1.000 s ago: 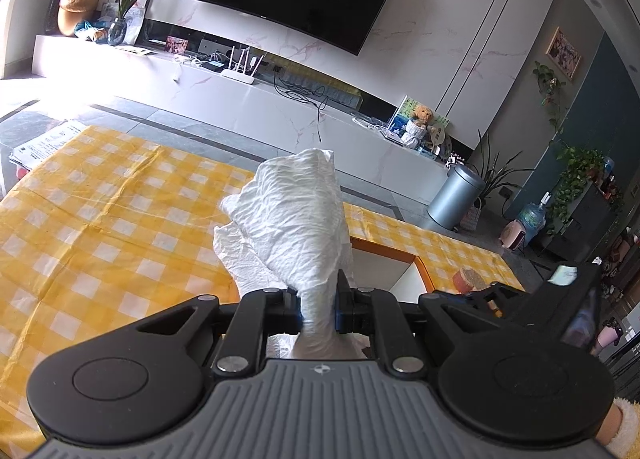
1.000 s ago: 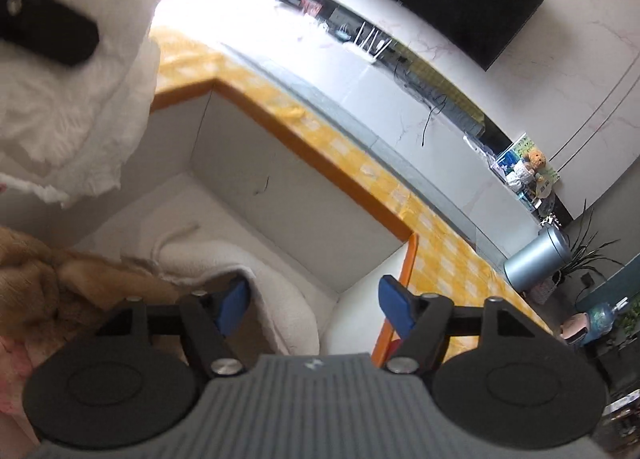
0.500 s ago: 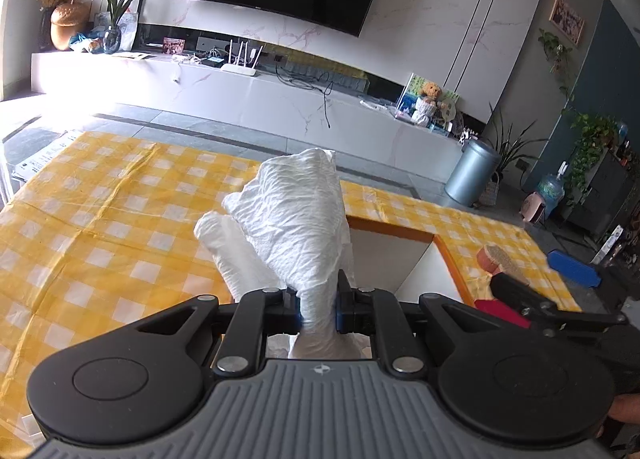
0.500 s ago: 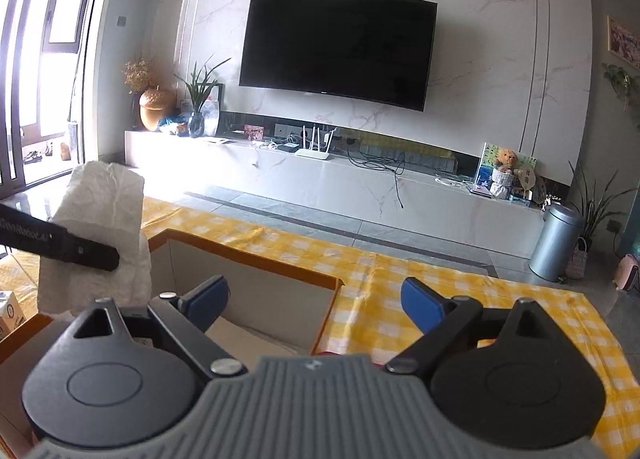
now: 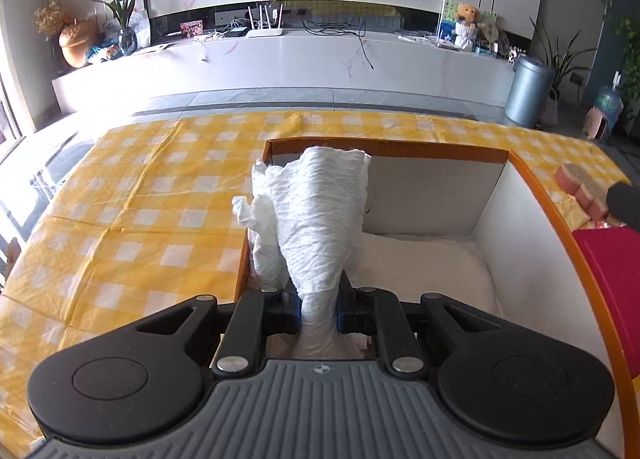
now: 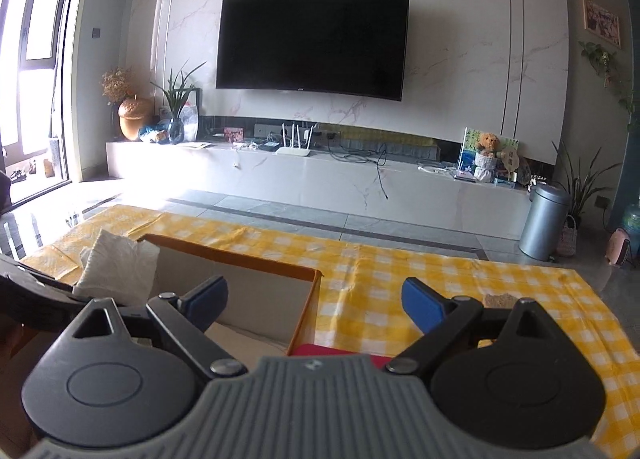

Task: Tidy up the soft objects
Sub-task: 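Lower the white cloth into the box and open the left gripper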

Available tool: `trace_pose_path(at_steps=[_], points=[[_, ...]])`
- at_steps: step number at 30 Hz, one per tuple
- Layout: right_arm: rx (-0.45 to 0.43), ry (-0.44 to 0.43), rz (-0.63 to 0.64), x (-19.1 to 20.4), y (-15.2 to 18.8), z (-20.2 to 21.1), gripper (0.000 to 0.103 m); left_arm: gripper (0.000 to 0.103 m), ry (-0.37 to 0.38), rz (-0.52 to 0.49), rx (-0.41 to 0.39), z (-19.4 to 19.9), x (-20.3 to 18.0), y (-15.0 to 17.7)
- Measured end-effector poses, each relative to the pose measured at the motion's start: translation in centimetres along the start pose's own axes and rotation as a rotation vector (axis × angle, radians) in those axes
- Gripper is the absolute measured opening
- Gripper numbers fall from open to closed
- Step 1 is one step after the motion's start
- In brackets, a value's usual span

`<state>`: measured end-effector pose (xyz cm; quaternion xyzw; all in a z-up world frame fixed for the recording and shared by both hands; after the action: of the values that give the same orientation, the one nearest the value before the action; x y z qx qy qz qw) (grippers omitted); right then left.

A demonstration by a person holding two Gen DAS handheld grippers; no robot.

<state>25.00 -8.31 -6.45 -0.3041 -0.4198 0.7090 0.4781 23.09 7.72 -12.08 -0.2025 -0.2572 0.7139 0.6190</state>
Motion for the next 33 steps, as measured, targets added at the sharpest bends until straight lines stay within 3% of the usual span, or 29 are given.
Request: trace_pose_path(at_steps=[3,5,7,9,12,22,27,33], points=[[-0.003,0.018,0.000,-0.4,-0.4,0.1,0.092,0.031,-0.026,-0.043,0.003,0.2,-0.6,0.2],[0.002,0.036,0.006,-0.6,-0.3,0.2,0.092,0.054,-0.022,-0.068,-0.021,0.7,-1.0,0.3],[0.010,0.050,-0.001,-0.9,-0.2,0.3,0.092,0.085,-0.020,-0.107,-0.057,1.5,-1.7,0.1],[0.025,0.055,-0.014,-1.4,-0.1,0.2,0.092,0.095,-0.050,-0.117,-0.099,2.4,-1.9,-0.4],[0.054,0.073,-0.028,-2.1,0.1,0.0,0.092,0.097,-0.028,-0.124,-0.173,4.3,-2.3,-1.0],[0.039,0.107,0.019,-4.2,-1.3,1.8,0.094,0.102,0.000,0.001,-0.283,8.0,-0.7,-3.6],[-0.006,0.165,-0.038,-8.3,-2.8,4.1,0.097,0.103,0.018,0.060,-0.352,10.1,-0.6,-4.3],[-0.001,0.254,-0.100,-14.1,-2.7,6.5,0.098,0.103,0.108,0.134,-0.348,11.6,-1.2,-4.4]])
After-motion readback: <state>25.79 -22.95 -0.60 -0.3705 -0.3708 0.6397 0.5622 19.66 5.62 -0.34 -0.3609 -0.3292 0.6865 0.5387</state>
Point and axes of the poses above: each gripper's, at about its wrist camera, not at the fingertips, and z roughly against the way its jaws point, x to its left, y to its underside, the point moved 10 cm from there along -z, roughly the way its jaws point, and after that the axes turned 5 degrees about x, right-handed, at the moved point
